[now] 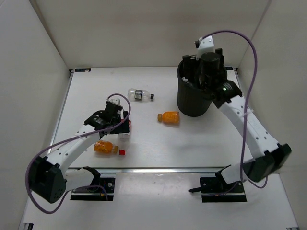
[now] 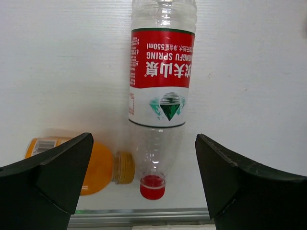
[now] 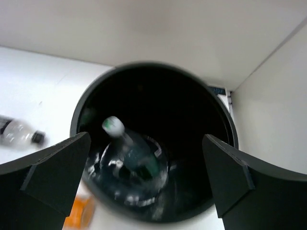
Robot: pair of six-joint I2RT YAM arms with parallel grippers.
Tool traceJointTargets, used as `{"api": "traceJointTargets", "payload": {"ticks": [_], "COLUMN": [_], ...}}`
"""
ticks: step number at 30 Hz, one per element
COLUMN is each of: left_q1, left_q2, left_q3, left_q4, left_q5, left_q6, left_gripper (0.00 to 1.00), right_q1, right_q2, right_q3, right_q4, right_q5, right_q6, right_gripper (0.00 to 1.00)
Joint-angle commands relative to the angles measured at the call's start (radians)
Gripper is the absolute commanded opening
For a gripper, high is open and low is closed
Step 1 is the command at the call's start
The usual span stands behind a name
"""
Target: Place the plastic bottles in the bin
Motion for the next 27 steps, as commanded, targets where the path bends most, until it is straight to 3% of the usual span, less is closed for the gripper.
{"api": "traceJointTargets", "payload": {"ticks": [1,4,9,14,15,19,21,27], "left_q1": [-0.003,-0.011,0.010,0.004,-0.008,-0.031,-0.032,-0.129], "left_q2": [0.076,0.180,0.273,0.335,0.350,0.359,0.318,0.226], "left_q3": [0.012,0.043,0.036,0.026,0.029,0.110,0.162,0.466], "left_q4": [0.098,0.103,0.144,0.216,0.221,0.222,0.211,0.297], "left_q5": [0.019,-0.001,-0.018,0.006,0.005,-0.009,-0.007,0.019], "left_q6": [0.042,0.052,0.056,0.049,0.052,0.025,0.020,0.066], "left_gripper": [0.98,0.99,0.98,0.97,0.94,0.55,0.43,0.51], "right_q1": [0.082,0.208,0.242,0.114,0.092,-0.083,-0.161,-0.149], "right_q2": [-0.167,-0.259,-0.443,-0.605,-0.647,-0.734,-0.742,-0.750], "right_q3": [-0.072,-0.162,-0.510,-0.711,-0.751,-0.805,-0.816,-0.839], "right_q4": [-0.186,-0.322,-0.378,-0.391,-0.394,-0.436,-0.471,-0.473], "right_q5": [-0.038,-0.127,-0.327,-0.431,-0.451,-0.526,-0.557,-0.533], "right_q6": [0.109,0.223,0.468,0.580,0.575,0.523,0.483,0.452], "right_gripper": [0.99,0.99,0.99,0.99,0.99,0.99,0.99,0.99]}}
